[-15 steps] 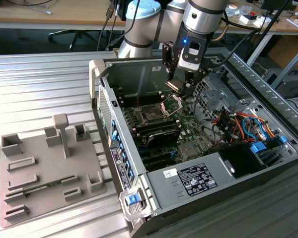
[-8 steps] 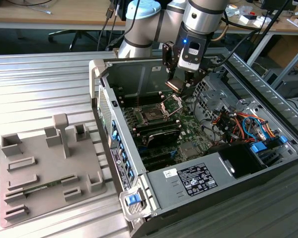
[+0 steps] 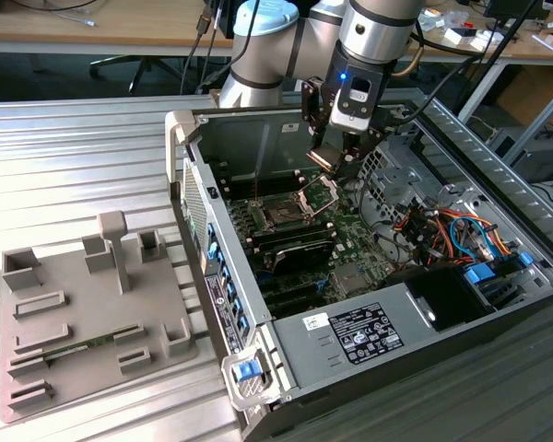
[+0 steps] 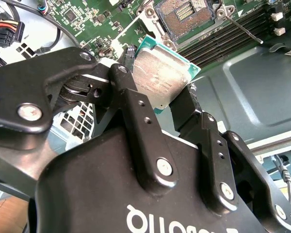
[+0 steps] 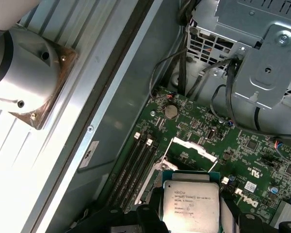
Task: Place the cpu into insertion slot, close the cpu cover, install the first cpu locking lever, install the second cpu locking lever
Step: 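Place the cpu into insertion slot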
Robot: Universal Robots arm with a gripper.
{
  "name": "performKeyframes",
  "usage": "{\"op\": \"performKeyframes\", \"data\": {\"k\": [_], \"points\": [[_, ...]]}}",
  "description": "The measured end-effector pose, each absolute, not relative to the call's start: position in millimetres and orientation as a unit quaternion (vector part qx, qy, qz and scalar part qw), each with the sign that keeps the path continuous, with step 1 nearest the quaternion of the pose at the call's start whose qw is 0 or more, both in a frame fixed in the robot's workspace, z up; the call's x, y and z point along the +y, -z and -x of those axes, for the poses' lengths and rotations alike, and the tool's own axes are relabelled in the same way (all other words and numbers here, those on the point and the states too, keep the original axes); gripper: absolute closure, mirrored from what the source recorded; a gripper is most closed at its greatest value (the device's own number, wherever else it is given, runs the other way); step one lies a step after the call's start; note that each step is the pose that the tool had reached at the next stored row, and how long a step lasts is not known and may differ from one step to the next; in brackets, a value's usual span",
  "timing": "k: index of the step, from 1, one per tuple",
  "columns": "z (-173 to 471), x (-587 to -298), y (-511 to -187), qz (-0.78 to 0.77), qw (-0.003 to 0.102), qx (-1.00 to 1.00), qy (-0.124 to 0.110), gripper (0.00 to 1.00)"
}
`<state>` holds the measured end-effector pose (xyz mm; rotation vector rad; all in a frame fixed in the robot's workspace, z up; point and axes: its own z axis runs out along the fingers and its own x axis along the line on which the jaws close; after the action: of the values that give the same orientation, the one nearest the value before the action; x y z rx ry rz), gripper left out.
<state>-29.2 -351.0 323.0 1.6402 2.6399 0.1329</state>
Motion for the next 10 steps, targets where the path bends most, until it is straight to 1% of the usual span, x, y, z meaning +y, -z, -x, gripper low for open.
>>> {"op": "performKeyframes", "data": {"k": [10], "points": [[29.3,-351.0,-322.9,-0.53,0.016,0.847,-0.043,0.45]]}}
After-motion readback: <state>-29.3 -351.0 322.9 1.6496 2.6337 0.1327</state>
